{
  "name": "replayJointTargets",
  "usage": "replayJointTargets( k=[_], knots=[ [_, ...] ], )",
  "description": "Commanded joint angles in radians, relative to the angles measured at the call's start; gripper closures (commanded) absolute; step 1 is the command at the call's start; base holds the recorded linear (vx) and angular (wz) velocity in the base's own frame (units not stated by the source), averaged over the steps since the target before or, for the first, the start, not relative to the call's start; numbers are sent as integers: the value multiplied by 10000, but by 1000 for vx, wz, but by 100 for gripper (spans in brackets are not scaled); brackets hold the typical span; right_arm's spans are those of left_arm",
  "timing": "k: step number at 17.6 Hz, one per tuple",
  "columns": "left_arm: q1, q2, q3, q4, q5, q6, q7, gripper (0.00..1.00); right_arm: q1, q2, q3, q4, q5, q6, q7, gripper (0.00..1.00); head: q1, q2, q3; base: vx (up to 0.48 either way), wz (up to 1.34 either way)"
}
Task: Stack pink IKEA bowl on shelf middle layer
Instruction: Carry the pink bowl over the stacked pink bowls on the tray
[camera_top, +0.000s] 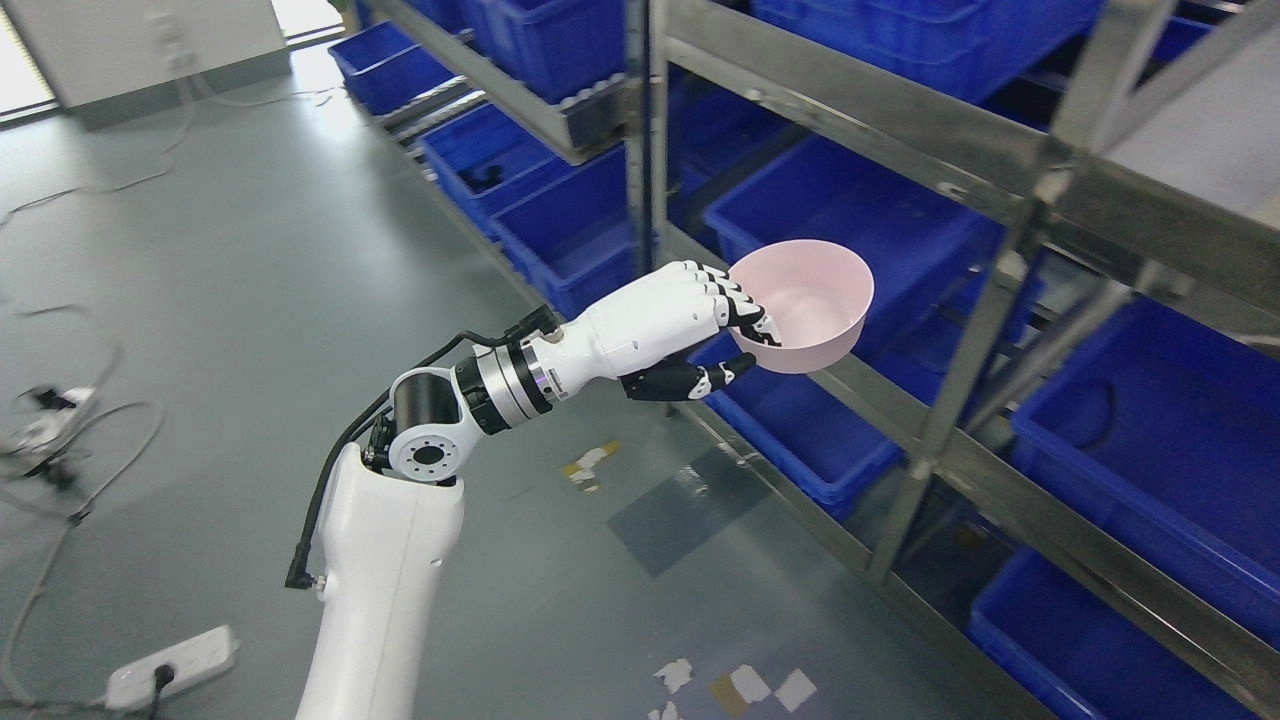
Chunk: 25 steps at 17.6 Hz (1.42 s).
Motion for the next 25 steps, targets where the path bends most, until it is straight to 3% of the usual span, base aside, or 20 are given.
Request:
replayJointTargets(
  k=[1, 4, 8, 14, 18, 25],
  knots=[
    [-1566, 174, -189, 30, 39, 2, 10, 97, 147, -175, 0, -175, -2, 5, -5, 0, 0, 0, 0, 34, -1380],
    [-3129, 174, 118, 564, 9, 2, 10, 97, 147, -175, 0, -175, -2, 5, -5, 0, 0, 0, 0, 21, -1345],
    [-5187, 174, 671, 2709, -709, 2, -51, 97, 147, -175, 0, -175, 13, 5, -5, 0, 0, 0, 0, 19, -1062],
    [-6050, 1026, 687, 4782, -1464, 583, -5, 97, 147, -175, 0, -175, -2, 5, -5, 0, 0, 0, 0, 50, -590],
    [-6829, 798, 519, 6822, -1479, 843, 41, 98, 147, -175, 0, -175, -2, 5, -5, 0, 0, -3, 0, 80, -207],
    [-7476, 174, -2025, 8543, -1663, 1995, 1006, 98, 147, -175, 0, -175, -2, 5, -5, 0, 0, -3, 0, 94, -132]
  ],
)
